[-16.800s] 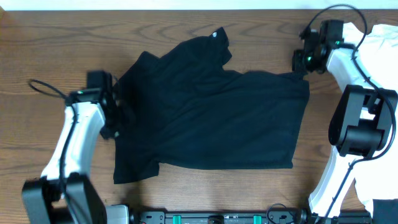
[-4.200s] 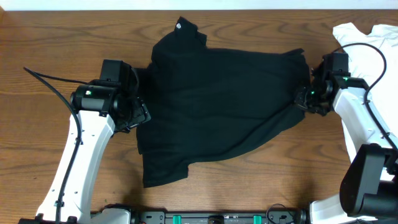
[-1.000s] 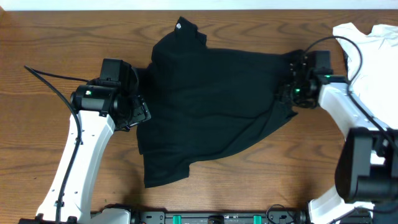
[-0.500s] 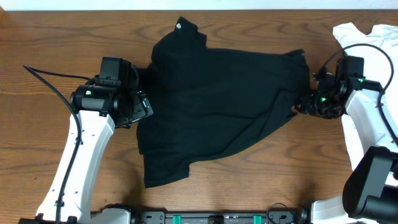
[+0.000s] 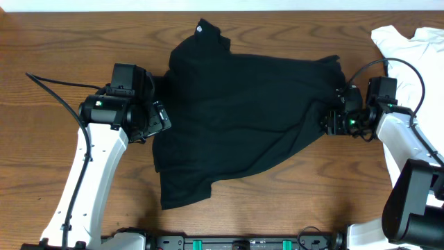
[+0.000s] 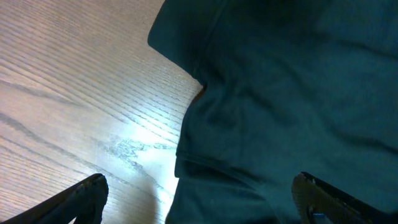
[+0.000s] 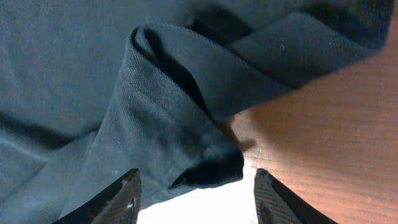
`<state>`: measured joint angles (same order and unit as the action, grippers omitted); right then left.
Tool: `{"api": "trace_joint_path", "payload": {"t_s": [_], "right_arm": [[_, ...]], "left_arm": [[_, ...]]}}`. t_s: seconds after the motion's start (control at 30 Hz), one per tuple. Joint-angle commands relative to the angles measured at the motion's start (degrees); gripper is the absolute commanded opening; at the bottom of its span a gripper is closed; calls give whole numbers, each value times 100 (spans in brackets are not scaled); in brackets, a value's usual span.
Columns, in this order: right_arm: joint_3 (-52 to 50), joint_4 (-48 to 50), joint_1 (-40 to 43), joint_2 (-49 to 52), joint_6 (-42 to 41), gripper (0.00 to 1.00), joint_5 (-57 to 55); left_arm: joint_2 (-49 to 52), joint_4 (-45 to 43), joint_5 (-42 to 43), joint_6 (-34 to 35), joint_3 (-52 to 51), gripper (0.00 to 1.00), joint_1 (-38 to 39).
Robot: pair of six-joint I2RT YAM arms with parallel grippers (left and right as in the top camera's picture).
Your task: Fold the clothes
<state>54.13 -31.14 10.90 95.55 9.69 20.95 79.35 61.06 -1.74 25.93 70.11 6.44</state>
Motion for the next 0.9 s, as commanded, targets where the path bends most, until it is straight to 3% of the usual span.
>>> {"api": "trace_joint_path", "payload": {"t_s": [0.0, 0.27, 0.63, 0.87], "right_arm": [[-216, 291, -46, 7, 328, 58, 291], [-662, 909, -46, 7, 363, 45, 328], [-658, 942, -46, 4, -109, 45, 284], [-693, 1019, -48, 9, -109, 40, 286]], "left_arm": [[9, 11, -48, 70, 35, 96, 0], [9, 13, -48, 70, 33, 96, 0], [9, 13, -48, 70, 33, 97, 0], [9, 15, -48, 70, 28, 97, 0]]}}
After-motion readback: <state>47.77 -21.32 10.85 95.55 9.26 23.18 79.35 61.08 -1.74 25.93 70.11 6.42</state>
